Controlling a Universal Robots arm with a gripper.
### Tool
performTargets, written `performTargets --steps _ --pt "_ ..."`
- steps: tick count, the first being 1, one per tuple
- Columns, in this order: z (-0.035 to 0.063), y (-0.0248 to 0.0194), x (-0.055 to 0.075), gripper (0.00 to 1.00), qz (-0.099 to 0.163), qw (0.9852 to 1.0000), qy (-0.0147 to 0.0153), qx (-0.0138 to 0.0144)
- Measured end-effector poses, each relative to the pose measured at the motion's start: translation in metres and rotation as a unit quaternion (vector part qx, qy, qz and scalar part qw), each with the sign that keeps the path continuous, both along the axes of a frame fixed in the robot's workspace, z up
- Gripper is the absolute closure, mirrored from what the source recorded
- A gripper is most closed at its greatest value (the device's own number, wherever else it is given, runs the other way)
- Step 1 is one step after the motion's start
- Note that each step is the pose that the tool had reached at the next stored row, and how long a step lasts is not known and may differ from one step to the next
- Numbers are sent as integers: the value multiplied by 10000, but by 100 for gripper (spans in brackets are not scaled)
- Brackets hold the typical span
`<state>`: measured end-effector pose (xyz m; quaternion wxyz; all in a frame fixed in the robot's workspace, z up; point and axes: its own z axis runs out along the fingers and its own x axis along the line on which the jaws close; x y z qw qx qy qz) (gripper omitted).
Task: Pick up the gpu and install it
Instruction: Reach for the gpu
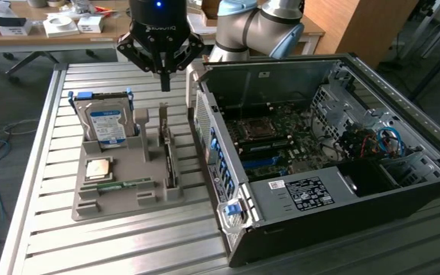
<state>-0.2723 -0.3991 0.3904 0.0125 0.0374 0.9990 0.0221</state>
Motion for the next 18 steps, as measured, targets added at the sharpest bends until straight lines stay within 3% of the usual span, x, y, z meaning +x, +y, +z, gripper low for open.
performTargets --steps 18 --pt "0 -194 0 89 0 10000 0 0"
